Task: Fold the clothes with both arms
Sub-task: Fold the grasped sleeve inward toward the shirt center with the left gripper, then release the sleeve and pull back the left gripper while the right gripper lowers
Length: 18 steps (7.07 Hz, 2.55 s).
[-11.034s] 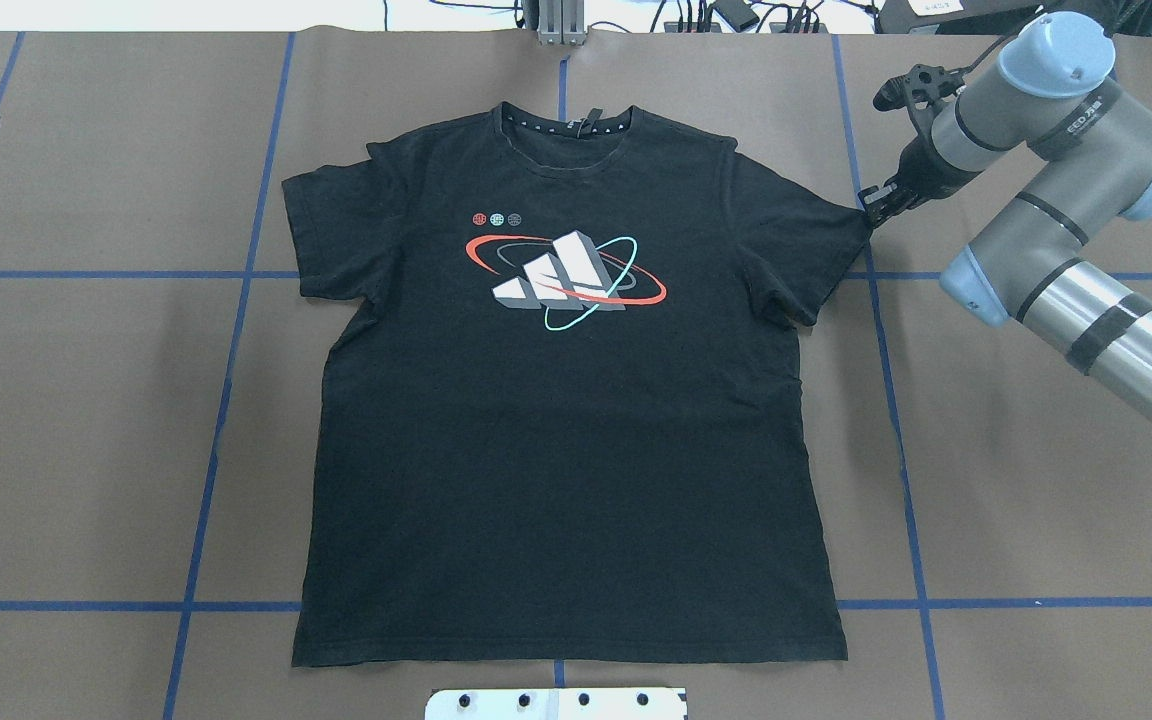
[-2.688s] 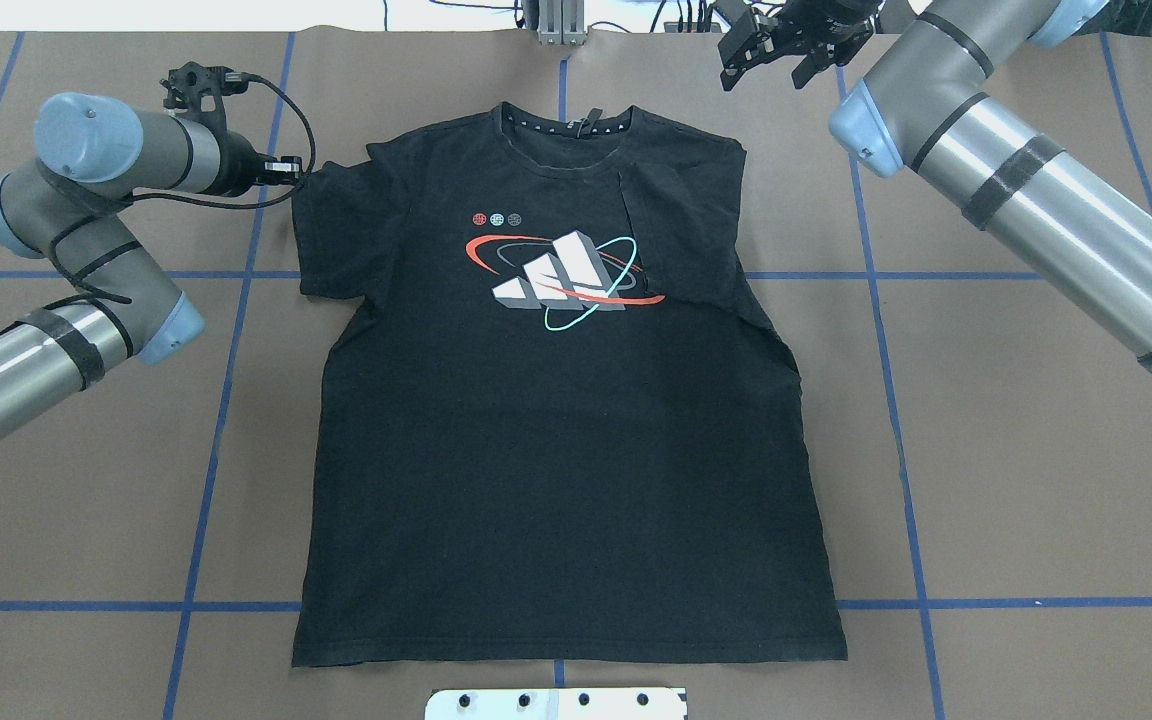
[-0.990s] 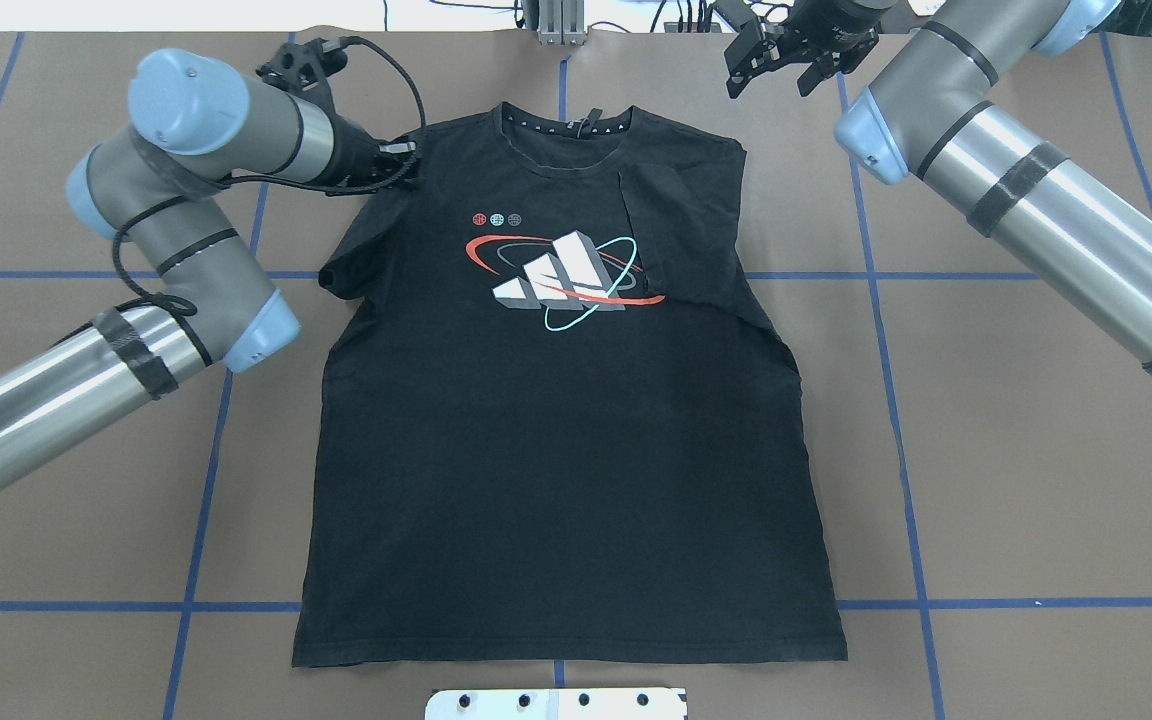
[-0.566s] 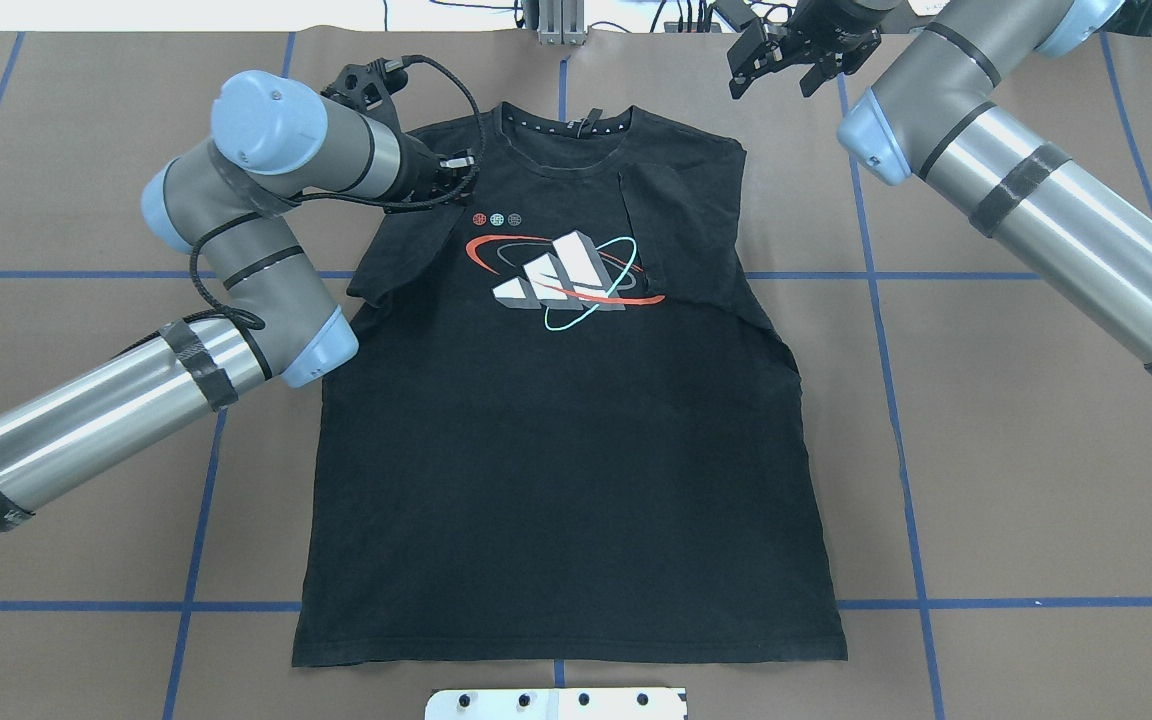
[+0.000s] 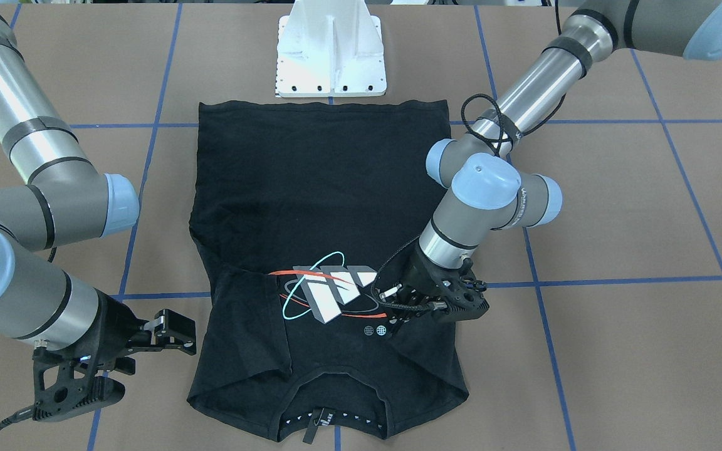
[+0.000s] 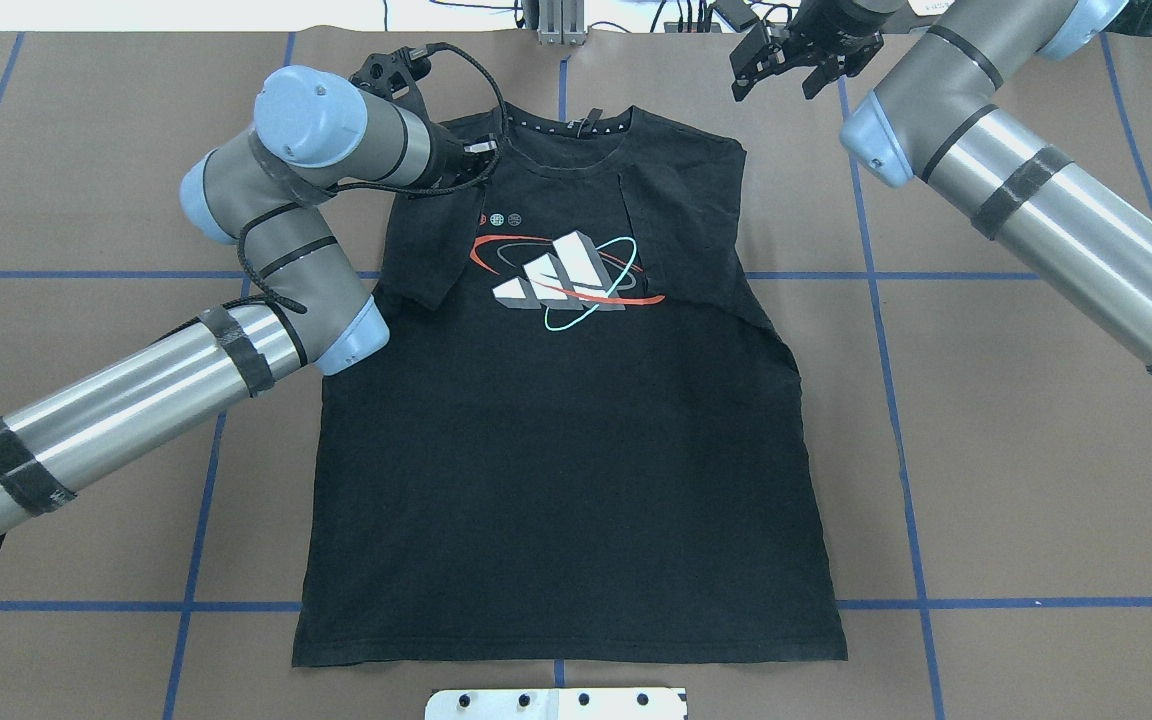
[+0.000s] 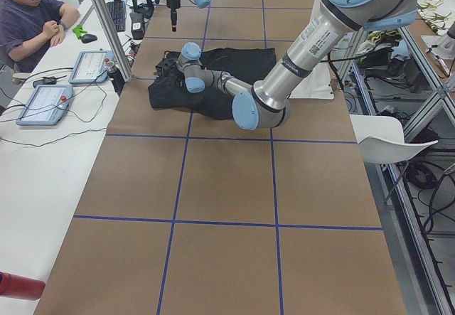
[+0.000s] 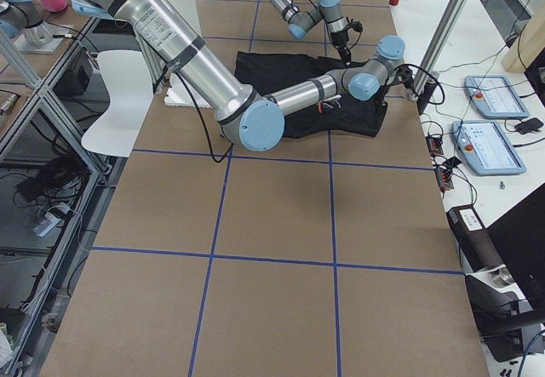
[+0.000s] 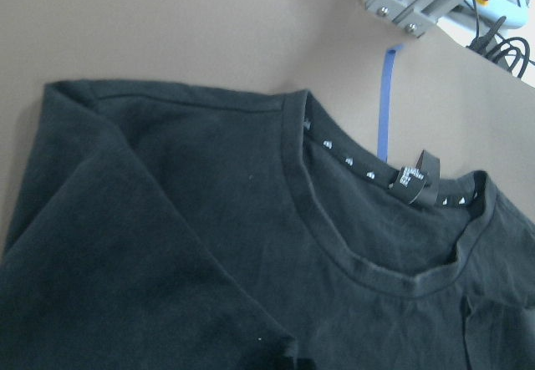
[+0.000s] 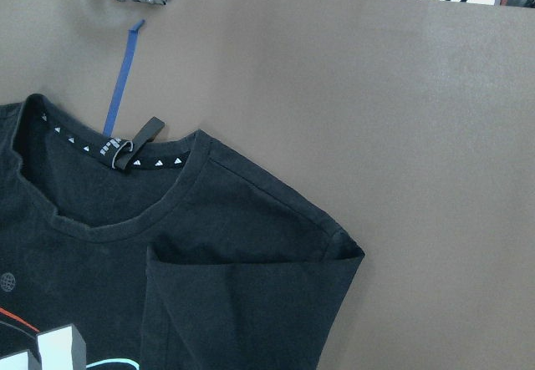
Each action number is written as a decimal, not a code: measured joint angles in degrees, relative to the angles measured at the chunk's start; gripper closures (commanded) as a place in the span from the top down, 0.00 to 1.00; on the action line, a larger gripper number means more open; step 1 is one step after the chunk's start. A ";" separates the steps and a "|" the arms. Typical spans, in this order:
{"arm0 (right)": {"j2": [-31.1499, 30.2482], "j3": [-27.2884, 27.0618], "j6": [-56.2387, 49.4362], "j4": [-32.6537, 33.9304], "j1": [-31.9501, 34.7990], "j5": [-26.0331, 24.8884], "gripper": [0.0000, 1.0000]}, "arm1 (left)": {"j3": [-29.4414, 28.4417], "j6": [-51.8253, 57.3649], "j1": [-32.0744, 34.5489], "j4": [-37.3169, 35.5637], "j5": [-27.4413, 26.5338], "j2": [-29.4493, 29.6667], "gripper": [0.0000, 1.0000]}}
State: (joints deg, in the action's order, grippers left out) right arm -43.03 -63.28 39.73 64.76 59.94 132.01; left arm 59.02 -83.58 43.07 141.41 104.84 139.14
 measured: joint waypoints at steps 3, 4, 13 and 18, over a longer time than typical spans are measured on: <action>-0.43 0.00 0.00 -0.18 0.00 0.00 1.00 | -2.72 -0.59 0.00 2.18 -0.81 2.00 0.00; -0.54 0.00 0.00 -0.22 0.00 0.00 1.00 | -2.92 -0.63 0.00 2.42 -0.84 2.20 0.00; -0.90 0.03 -0.04 -0.26 -0.06 0.20 1.00 | -3.11 -0.41 0.30 7.09 -0.50 2.46 1.00; -9.05 -13.22 3.18 6.01 -0.32 2.82 1.00 | 16.83 0.14 3.61 3.23 10.30 -12.46 1.00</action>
State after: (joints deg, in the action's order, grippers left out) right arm -52.09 -76.50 42.91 70.77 59.62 134.83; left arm 75.85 -83.44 46.68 144.64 115.13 126.68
